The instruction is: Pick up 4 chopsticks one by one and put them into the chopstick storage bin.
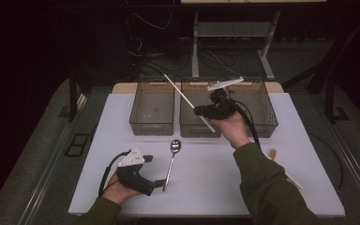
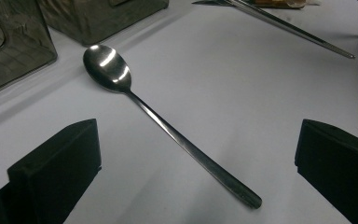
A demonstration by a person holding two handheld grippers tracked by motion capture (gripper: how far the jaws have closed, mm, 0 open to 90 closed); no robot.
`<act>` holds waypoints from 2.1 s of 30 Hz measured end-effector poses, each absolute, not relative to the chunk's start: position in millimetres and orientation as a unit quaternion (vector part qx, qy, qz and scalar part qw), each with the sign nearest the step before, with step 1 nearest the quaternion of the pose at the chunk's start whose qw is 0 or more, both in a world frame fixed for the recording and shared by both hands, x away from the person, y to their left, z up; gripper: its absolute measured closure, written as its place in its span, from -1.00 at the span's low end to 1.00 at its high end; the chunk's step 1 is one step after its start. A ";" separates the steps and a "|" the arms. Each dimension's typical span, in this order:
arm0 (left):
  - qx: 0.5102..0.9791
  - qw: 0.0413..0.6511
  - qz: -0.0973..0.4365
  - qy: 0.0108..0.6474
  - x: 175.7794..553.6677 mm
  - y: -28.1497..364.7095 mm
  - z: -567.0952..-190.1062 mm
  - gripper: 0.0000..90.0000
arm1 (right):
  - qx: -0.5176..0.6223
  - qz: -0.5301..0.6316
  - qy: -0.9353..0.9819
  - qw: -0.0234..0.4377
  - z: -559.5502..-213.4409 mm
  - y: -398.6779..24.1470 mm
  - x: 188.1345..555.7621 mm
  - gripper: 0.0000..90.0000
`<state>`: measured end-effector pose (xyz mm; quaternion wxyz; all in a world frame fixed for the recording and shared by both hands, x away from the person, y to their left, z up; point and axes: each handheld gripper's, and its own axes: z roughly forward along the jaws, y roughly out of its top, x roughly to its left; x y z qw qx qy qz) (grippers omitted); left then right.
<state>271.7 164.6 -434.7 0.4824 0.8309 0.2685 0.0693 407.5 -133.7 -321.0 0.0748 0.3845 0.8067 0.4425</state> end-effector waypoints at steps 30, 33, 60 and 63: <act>0.829 0.489 0.070 0.263 271.9 166.5 -432.9 -1.00 | 0.415 0.424 0.799 0.095 -339.4 -35.5 473.5 0.88; 0.829 0.489 0.069 0.263 272.0 166.5 -432.9 -1.00 | 0.415 0.418 0.803 0.093 -344.5 -25.6 476.5 0.88; 0.827 0.494 0.071 0.259 271.8 167.8 -431.9 -1.00 | 0.450 0.375 0.803 0.113 -353.5 -5.6 488.3 0.13; 0.827 0.495 0.072 0.258 272.1 167.6 -431.9 -1.00 | 0.444 0.379 0.804 0.113 -346.9 -15.8 486.3 0.06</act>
